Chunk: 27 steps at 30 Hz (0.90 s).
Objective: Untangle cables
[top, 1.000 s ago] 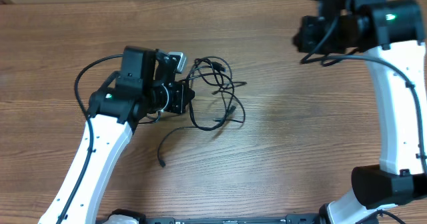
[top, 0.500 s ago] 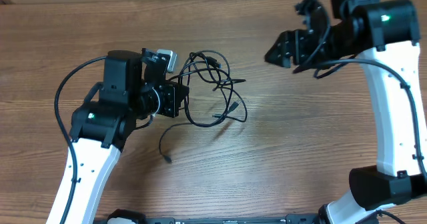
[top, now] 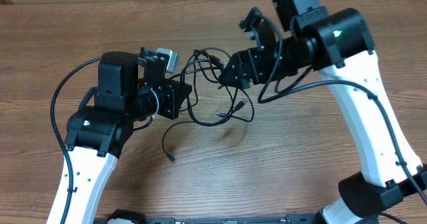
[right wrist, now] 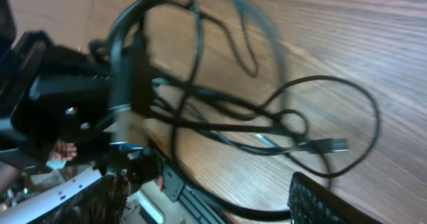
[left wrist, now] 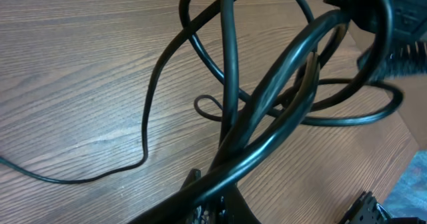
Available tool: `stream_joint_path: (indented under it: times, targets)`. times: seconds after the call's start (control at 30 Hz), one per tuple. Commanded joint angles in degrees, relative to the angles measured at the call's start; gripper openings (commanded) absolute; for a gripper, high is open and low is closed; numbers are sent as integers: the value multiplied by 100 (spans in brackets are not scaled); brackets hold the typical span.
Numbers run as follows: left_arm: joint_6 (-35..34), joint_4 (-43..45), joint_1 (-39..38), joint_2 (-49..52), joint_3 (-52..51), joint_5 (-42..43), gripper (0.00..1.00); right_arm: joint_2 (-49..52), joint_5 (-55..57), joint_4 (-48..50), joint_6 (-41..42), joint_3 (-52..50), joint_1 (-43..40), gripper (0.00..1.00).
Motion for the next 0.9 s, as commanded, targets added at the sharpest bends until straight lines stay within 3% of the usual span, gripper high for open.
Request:
stream_joint_path:
  times: [0.0, 0.07, 0.13, 0.17, 0.2, 0.23, 0.27, 0.3, 0.53, 0.57, 0.63, 0.73, 0.87]
  targets:
    - [66, 66, 15, -127, 87, 164, 4, -39, -70, 4, 72, 120, 212, 71]
    - [68, 68, 15, -127, 87, 164, 4, 22, -72, 11, 42, 120, 293, 56]
    - [66, 63, 15, -127, 87, 164, 4, 81, -72, 4, -247, 120, 345, 21]
    - [68, 59, 15, -127, 87, 164, 5, 107, -72, -13, -402, 118, 361, 16]
    - [66, 52, 15, -127, 87, 164, 4, 122, -72, -46, -577, 109, 369, 16]
    - [66, 46, 15, -127, 87, 166, 5, 138, -61, -79, -807, 74, 369, 30]
    - [63, 37, 15, -127, 87, 173, 5, 138, -9, -90, -955, 22, 369, 53]
    - [61, 26, 15, -127, 87, 179, 5, 138, 76, -94, -1036, -44, 369, 63]
    - [-46, -20, 15, -138, 92, 179, 5, 138, 605, -101, -1508, -452, 358, 74]
    - [-46, -20, 15, -138, 101, 179, 5, 138, 601, -96, -1602, -505, 358, 69]
    - [-46, -20, 15, -138, 120, 177, 5, 138, 601, -76, -1694, -612, 358, 38]
    - [-46, -24, 15, -138, 175, 177, 5, 138, 601, -48, -1768, -745, 358, 4]
    - [-44, -68, 17, -138, 247, 170, 6, 138, 627, 4, -1742, -870, 334, 4]
